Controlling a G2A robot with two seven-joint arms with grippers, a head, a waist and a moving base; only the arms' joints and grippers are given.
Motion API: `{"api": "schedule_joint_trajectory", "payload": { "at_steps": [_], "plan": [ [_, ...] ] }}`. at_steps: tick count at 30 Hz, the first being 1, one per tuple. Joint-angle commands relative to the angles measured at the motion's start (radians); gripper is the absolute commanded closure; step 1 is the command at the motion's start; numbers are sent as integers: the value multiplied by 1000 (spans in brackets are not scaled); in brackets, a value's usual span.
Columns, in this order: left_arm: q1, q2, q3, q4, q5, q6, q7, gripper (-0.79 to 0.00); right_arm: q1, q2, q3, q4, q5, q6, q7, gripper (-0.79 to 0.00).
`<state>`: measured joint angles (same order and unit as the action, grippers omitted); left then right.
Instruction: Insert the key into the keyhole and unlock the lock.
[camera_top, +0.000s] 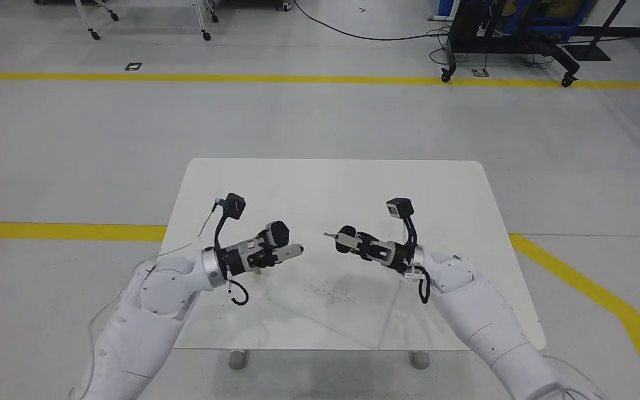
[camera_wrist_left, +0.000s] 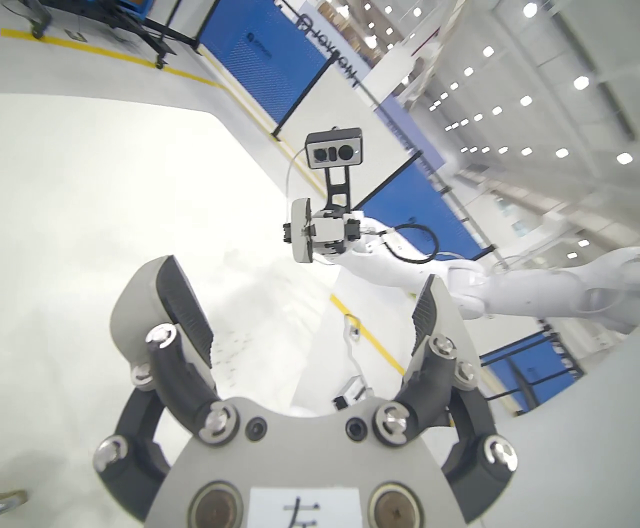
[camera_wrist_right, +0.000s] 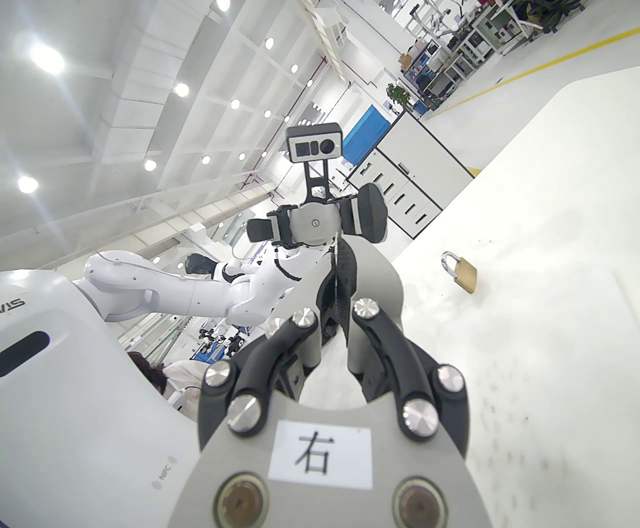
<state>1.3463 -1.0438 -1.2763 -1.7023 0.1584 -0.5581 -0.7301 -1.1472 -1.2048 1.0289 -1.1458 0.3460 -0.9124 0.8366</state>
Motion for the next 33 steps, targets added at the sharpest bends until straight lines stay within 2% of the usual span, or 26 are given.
{"api": "schedule_joint_trajectory", "payload": {
  "at_steps": [1,2,6,9,11,18,21,22,24,27,31,33],
  "plan": [
    [60,15,-70,-124,172,75,-16,-785,0,0,0,0,0,0,0,0],
    [92,23,-104,-179,235,120,-40,-785,0,0,0,0,0,0,0,0],
    [212,39,-228,-340,304,411,-132,-785,0,0,0,0,0,0,0,0],
    [263,45,-248,-406,371,568,-237,-785,0,0,0,0,0,0,0,0],
    [268,47,-221,-416,426,635,-285,-785,0,0,0,0,0,0,0,0],
    [169,36,-89,-267,523,771,-316,-779,0,0,0,0,0,0,0,0],
    [114,27,-30,-214,529,798,-316,-671,0,0,0,0,0,0,0,0],
    [98,24,-18,-197,533,809,-311,-656,0,0,0,0,0,0,0,0],
    [71,20,7,-166,546,823,-306,-557,0,0,0,0,0,0,0,0],
    [37,15,32,-123,559,835,-310,-468,0,0,0,0,0,0,0,0],
    [9,11,49,-87,560,838,-305,-391,0,0,0,0,0,0,0,0],
    [2,9,55,-72,561,841,-305,-382,0,0,0,0,0,0,0,0]
  ]
}}
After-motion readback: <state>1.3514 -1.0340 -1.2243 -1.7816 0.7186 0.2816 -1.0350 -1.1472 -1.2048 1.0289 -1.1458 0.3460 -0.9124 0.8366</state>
